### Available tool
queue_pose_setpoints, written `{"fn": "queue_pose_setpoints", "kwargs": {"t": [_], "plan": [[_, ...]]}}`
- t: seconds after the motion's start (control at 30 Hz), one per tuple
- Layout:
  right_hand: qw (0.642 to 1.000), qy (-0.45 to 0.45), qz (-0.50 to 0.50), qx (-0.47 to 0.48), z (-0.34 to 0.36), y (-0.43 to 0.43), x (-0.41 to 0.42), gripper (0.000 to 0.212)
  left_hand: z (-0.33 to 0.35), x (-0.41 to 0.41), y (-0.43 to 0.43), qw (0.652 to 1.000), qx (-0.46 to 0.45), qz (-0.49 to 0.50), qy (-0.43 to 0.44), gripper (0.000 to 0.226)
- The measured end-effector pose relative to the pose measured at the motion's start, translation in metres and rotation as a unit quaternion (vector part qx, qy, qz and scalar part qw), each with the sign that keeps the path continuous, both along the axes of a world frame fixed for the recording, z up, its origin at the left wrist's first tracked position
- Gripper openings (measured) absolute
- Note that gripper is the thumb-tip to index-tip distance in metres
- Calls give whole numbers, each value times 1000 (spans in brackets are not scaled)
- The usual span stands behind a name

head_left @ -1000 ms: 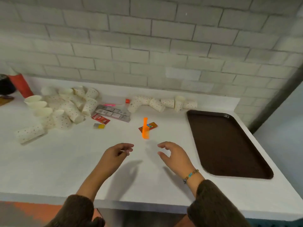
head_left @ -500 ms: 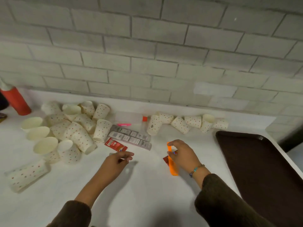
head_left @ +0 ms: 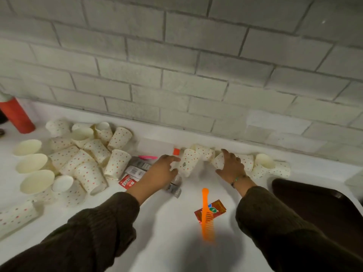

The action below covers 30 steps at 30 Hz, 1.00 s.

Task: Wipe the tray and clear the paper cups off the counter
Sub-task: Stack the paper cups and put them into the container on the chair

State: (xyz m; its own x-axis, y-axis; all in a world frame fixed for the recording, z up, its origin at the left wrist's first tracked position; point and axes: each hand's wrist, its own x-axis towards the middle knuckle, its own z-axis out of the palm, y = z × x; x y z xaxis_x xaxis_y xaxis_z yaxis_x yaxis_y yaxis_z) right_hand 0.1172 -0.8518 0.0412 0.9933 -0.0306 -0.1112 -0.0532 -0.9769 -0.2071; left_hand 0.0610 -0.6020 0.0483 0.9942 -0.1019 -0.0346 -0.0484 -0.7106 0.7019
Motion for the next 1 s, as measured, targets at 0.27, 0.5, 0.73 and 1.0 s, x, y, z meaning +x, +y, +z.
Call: {"fn": "queue_pose_setpoints", "kwargs": {"t": [0.27, 0.5, 0.73, 1.0], "plan": [[999, -10, -3, 36, -28, 4, 35, 89, -15, 50, -50, 998, 28, 43, 30, 68], [994, -13, 80, -70, -28, 13, 55, 85, -38, 61, -66, 992, 105, 26, 67, 78], [978, 6, 191, -87, -29, 33, 64, 91, -44, 57, -53, 985, 145, 54, 79, 79], [976, 42, 213, 6, -26, 45, 56, 87, -43, 46, -24, 991, 99, 33, 80, 105]]}}
